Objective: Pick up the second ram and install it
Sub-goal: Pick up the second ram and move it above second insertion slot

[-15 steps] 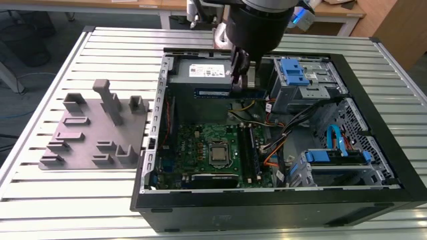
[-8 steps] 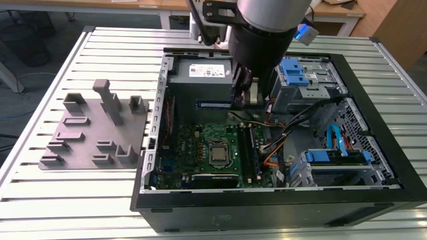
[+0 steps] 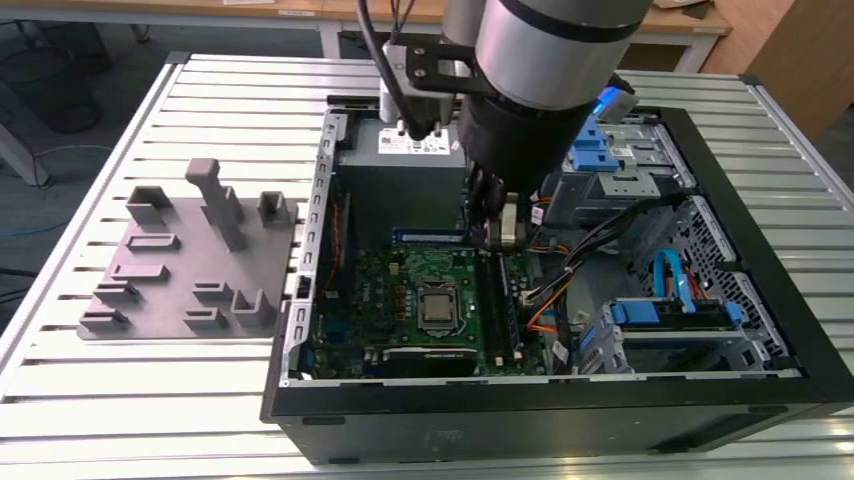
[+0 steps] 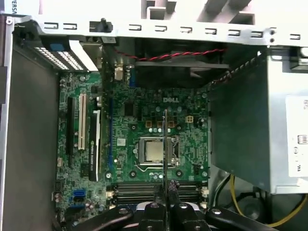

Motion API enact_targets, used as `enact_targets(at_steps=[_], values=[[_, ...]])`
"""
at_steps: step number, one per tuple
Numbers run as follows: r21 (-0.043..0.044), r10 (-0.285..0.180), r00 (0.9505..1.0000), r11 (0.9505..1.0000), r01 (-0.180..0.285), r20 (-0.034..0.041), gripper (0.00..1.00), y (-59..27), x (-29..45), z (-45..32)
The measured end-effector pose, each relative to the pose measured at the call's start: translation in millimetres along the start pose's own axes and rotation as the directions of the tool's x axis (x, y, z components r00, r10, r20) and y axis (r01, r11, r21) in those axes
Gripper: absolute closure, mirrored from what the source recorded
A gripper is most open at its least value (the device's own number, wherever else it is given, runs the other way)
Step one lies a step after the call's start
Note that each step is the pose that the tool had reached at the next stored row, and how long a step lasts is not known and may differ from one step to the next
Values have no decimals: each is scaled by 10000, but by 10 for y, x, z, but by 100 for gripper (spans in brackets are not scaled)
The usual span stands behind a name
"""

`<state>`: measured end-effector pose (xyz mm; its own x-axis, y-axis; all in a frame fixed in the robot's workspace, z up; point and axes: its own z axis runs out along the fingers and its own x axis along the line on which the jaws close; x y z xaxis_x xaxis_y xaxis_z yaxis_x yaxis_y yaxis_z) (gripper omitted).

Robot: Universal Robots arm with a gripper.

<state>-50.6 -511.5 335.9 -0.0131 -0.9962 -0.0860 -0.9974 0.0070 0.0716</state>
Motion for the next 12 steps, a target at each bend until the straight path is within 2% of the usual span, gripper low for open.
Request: enact_targets(at_steps=[12], values=[[0,1,10000,10000,-1,-2,86,-46,139,206]])
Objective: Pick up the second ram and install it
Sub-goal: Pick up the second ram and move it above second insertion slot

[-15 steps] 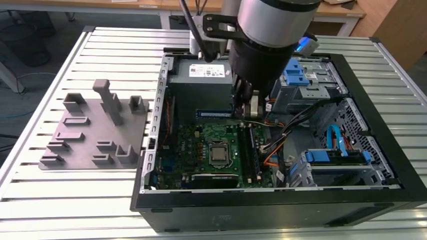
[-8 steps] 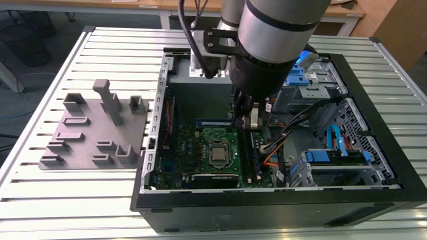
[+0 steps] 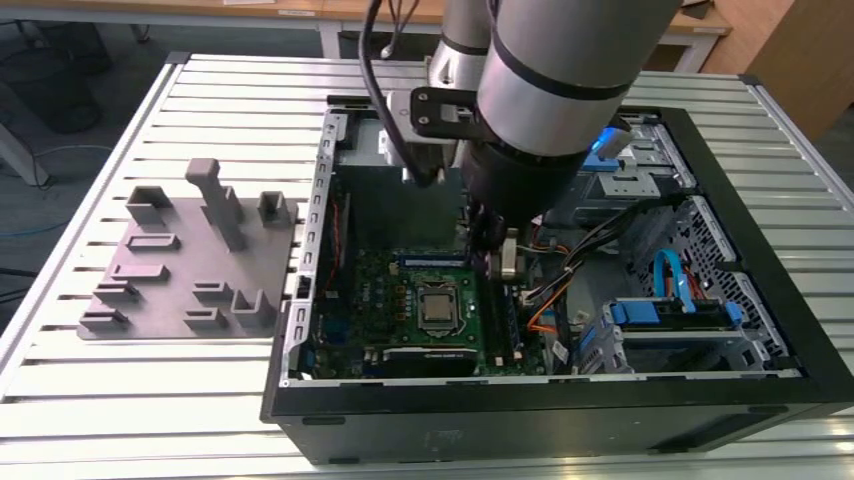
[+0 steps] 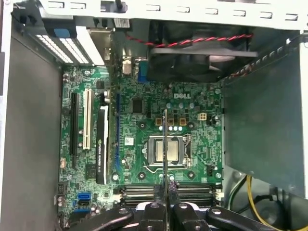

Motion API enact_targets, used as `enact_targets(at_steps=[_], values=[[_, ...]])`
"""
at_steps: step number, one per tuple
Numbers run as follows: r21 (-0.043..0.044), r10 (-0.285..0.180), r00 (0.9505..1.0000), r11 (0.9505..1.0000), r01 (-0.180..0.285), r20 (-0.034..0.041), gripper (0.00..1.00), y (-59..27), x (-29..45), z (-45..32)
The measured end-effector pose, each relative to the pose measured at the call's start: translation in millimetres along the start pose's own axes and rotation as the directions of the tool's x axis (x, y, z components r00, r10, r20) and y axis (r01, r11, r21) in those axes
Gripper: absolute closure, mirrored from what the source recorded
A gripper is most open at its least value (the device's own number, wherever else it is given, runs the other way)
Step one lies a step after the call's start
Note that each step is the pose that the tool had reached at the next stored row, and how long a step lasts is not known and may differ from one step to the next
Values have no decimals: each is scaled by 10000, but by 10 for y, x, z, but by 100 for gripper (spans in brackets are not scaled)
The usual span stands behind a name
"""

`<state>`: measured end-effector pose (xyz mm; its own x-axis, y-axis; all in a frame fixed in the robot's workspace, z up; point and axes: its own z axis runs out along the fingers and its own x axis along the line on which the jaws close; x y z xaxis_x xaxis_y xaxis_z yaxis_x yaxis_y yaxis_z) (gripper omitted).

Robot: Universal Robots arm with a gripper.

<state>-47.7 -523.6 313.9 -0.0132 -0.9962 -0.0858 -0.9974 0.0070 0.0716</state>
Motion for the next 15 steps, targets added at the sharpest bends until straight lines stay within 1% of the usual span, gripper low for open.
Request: enact_targets(at_steps=[4,13,15], values=[[0,0,10000,10000,0,0,86,-17,32,70],[1,2,10000,10000,-2,1,86,-54,77,226],[0,3,10000,10000,-3,0,86,-56,79,235]])
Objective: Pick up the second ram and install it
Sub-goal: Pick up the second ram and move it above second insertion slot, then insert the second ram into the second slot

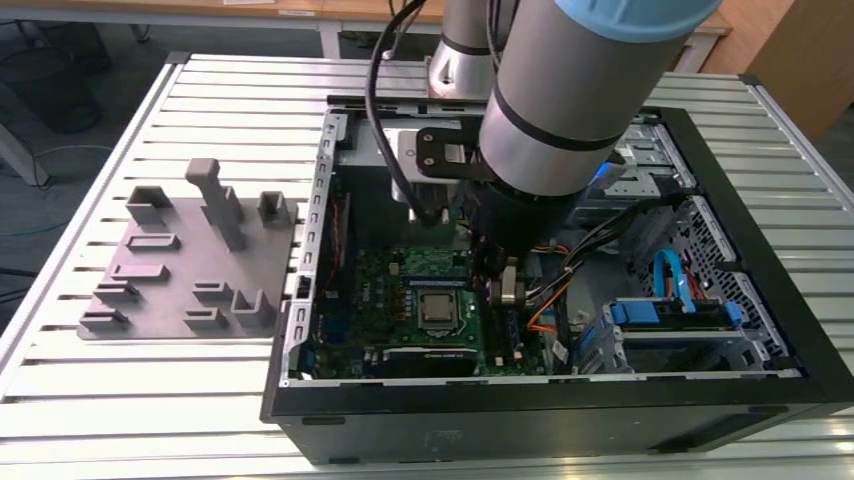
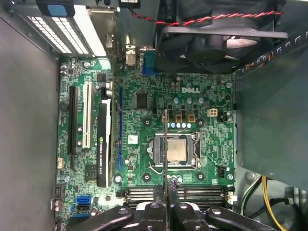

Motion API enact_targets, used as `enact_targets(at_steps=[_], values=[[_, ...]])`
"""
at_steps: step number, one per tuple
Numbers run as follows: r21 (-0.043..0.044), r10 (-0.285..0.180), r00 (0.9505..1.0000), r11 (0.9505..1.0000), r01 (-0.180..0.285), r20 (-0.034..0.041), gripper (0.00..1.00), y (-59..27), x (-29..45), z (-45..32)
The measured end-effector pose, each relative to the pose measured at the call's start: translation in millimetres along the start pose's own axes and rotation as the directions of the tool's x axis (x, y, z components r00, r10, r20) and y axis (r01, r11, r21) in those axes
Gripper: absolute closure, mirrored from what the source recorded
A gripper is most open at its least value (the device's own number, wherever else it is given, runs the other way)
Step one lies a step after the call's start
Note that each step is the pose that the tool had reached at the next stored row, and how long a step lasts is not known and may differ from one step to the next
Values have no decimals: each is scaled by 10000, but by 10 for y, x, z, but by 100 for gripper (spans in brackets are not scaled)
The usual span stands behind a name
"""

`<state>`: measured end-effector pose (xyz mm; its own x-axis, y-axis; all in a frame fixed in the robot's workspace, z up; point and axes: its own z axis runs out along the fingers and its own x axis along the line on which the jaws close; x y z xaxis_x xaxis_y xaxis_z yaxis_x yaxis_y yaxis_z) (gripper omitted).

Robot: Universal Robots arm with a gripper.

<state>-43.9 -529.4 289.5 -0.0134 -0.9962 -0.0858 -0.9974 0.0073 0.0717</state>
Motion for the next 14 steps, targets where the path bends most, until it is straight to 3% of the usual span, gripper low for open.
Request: enact_targets(at_steps=[14], values=[[0,7,10000,10000,-7,1,86,-3,0,0]])
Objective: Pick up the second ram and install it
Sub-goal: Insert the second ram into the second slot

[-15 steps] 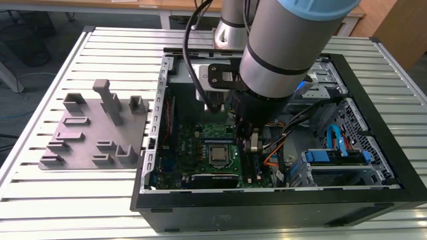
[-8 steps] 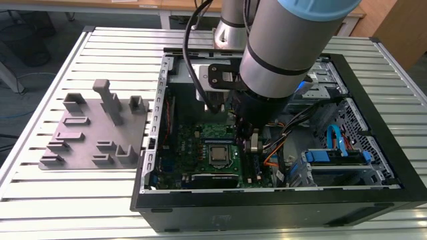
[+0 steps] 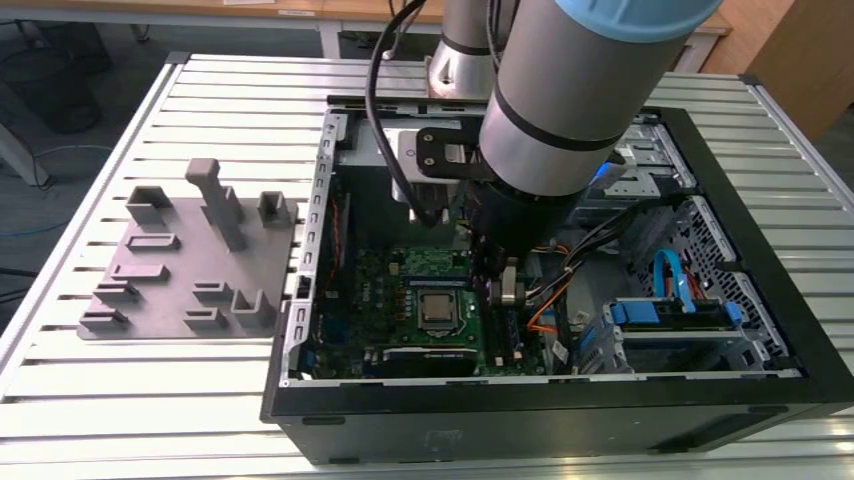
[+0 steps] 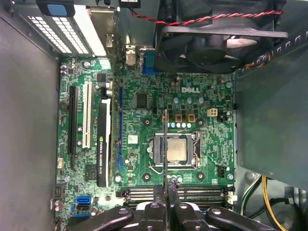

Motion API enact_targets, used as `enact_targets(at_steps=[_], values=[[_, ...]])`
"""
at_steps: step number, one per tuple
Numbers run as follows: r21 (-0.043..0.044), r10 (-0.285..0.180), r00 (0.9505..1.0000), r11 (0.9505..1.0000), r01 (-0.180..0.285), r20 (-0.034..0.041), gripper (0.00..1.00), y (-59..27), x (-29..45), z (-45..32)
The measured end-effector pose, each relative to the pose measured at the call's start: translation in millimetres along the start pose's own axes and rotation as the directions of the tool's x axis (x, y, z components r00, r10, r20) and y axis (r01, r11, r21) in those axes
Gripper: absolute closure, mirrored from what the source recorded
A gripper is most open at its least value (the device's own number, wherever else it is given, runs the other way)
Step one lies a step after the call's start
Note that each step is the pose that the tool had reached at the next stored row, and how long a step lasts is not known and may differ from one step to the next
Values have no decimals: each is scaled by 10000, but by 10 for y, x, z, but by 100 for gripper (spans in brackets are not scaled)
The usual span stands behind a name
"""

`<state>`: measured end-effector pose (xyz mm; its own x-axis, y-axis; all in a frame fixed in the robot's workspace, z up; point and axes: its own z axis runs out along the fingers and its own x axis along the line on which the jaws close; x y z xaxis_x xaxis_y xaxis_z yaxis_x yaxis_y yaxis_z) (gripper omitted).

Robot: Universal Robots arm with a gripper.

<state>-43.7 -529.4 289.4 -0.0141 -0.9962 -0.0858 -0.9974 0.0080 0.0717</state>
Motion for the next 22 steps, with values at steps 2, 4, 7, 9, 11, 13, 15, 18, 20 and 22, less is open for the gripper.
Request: enact_targets(at_steps=[2,4,7,9,11,13,15,18,20,22], values=[[11,128,9999,9999,-128,9,86,-1,0,0],[39,456,9990,9990,-456,33,86,-1,0,0],[82,992,9950,9950,-992,76,86,-1,0,2],[111,1356,9907,9907,-1358,107,86,-1,0,3],[134,1664,9860,9859,-1666,133,86,-1,0,4],[154,1945,9808,9807,-1947,157,86,0,1,5],[174,2226,9747,9747,-2230,182,86,-1,0,6],[197,2543,9669,9668,-2547,208,86,-1,1,7],[210,2732,9617,9616,-2737,226,86,-1,0,7],[218,2869,9576,9575,-2875,239,86,-1,1,8]])
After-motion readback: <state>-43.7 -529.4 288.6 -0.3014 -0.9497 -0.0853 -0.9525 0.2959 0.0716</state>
